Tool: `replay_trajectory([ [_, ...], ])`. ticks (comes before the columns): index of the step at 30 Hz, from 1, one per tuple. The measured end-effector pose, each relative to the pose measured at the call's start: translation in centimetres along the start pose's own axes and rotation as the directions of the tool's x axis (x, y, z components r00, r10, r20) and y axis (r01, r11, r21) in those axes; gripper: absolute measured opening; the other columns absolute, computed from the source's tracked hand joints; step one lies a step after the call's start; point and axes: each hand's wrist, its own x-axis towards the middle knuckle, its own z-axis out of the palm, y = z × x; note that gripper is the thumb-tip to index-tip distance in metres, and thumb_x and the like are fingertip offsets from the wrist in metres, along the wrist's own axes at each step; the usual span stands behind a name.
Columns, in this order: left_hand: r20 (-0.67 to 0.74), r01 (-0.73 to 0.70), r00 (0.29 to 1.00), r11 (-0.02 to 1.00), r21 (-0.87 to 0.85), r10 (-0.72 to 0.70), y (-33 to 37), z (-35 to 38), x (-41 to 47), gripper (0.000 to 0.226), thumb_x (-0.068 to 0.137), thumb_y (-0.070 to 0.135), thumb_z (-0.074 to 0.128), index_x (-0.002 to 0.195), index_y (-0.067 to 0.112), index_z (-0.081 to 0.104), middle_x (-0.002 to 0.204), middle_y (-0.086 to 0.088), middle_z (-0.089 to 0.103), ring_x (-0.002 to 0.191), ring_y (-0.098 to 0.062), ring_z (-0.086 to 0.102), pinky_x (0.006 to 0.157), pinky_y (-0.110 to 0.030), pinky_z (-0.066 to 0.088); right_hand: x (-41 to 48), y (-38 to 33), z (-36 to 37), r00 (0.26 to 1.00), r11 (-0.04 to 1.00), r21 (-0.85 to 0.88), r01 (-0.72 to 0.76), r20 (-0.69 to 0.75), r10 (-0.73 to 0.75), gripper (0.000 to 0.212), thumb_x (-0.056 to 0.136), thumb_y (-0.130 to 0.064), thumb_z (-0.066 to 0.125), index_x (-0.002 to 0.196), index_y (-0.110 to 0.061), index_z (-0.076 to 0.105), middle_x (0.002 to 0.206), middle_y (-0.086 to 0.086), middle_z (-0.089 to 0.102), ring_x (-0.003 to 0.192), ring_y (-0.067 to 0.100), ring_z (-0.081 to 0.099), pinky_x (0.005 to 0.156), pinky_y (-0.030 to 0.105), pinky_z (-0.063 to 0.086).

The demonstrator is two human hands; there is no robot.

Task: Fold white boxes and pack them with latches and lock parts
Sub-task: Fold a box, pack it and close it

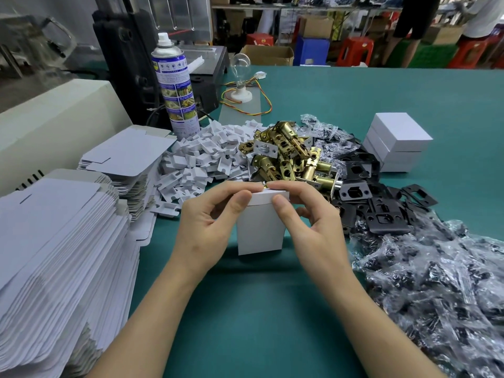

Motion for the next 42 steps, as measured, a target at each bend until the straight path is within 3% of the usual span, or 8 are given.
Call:
replay_trajectory([
  [4, -0.02, 0.016, 1.0, 0.999, -0.036, -0.016, 0.05, -0.02, 0.12, 0.021, 0.105, 0.031, 0.06, 0.11, 0.027, 0.079, 0.112, 0.008, 0.079, 0.108, -0.014, 0.073, 0.086, -0.018, 0.053, 0.18, -0.02, 0.32, 1.0, 1.0, 0.014, -0.011, -0.013, 0.011, 0.016, 0.099, -0.029, 0.063, 0.112, -0.033, 0.073, 0.115, -0.012, 0.072, 0.112, 0.017, 0.064, 0.083, 0.033, 0.048],
  [7, -0.021, 0.034, 0.999, 0.997, -0.067, -0.035, 0.12, 0.03, 0.1, 0.02, 0.101, 0.033, 0.064, 0.108, 0.028, 0.081, 0.111, 0.005, 0.08, 0.107, -0.016, 0.073, 0.086, -0.02, 0.054, 0.18, -0.01, 0.32, 1.0, 1.0, 0.024, -0.008, -0.008, 0.009, 0.016, 0.1, -0.028, 0.063, 0.112, -0.033, 0.073, 0.116, -0.011, 0.072, 0.112, 0.019, 0.064, 0.083, 0.037, 0.05],
  [10, -0.009, 0.031, 0.999, 0.999, -0.038, -0.031, 0.1, 0.05, 0.0, 0.018, 0.097, 0.035, 0.067, 0.109, 0.033, 0.08, 0.112, 0.005, 0.08, 0.108, -0.02, 0.073, 0.085, -0.022, 0.055, 0.23, 0.02, 0.19, 1.0, 1.0, 0.027, -0.005, 0.007, 0.005, 0.016, 0.101, -0.026, 0.063, 0.111, -0.033, 0.073, 0.115, -0.011, 0.072, 0.112, 0.019, 0.065, 0.086, 0.042, 0.053],
  [18, -0.01, -0.068, 0.998, 0.994, 0.082, 0.069, -0.03, -0.24, 0.0, 0.018, 0.099, 0.031, 0.067, 0.11, 0.032, 0.08, 0.118, 0.015, 0.077, 0.12, -0.014, 0.07, 0.089, -0.017, 0.053, 0.13, 0.08, -0.24, 0.999, 0.999, 0.032, 0.017, 0.05, -0.018, 0.021, 0.1, -0.023, 0.058, 0.115, -0.028, 0.072, 0.117, -0.011, 0.071, 0.115, 0.018, 0.065, 0.095, 0.036, 0.052],
  [25, 0.0, -0.014, 1.0, 0.999, 0.029, 0.014, 0.05, -0.49, 0.24, 0.019, 0.099, 0.035, 0.065, 0.11, 0.037, 0.08, 0.115, 0.012, 0.079, 0.117, -0.02, 0.071, 0.09, -0.024, 0.056, 0.09, -0.12, -0.19, 0.998, 0.999, 0.051, -0.01, 0.062, 0.007, 0.02, 0.1, -0.023, 0.058, 0.114, -0.025, 0.072, 0.113, -0.009, 0.072, 0.107, 0.016, 0.067, 0.089, 0.024, 0.049],
  [31, -0.014, 0.003, 1.0, 1.0, 0.025, -0.003, 0.19, -0.32, 0.2, 0.019, 0.098, 0.036, 0.065, 0.109, 0.037, 0.08, 0.113, 0.011, 0.079, 0.114, -0.02, 0.072, 0.09, -0.024, 0.056, 0.03, -0.32, -0.12, 0.998, 0.999, 0.054, -0.008, 0.059, 0.005, 0.02, 0.099, -0.023, 0.059, 0.114, -0.024, 0.072, 0.112, -0.01, 0.073, 0.108, 0.017, 0.067, 0.091, 0.028, 0.052],
  [36, -0.025, 0.006, 1.0, 1.0, 0.031, -0.005, 0.2, -0.17, 0.25, 0.019, 0.098, 0.037, 0.065, 0.109, 0.037, 0.08, 0.113, 0.011, 0.079, 0.115, -0.022, 0.072, 0.092, -0.028, 0.058, -0.01, -0.46, -0.13, 0.999, 0.999, 0.037, -0.003, 0.051, 0.001, 0.02, 0.1, -0.022, 0.058, 0.114, -0.025, 0.072, 0.108, -0.013, 0.073, 0.103, 0.013, 0.068, 0.085, 0.021, 0.05],
  [42, -0.037, -0.004, 0.999, 0.999, 0.045, 0.005, 0.38, 0.03, 0.24, 0.018, 0.097, 0.037, 0.066, 0.109, 0.039, 0.079, 0.112, 0.013, 0.079, 0.112, -0.02, 0.073, 0.088, -0.021, 0.056, -0.02, -0.35, -0.19, 0.999, 1.0, -0.005, 0.013, 0.038, -0.013, 0.018, 0.1, -0.02, 0.059, 0.113, -0.023, 0.071, 0.111, -0.01, 0.073, 0.107, 0.017, 0.068, 0.093, 0.041, 0.055],
])
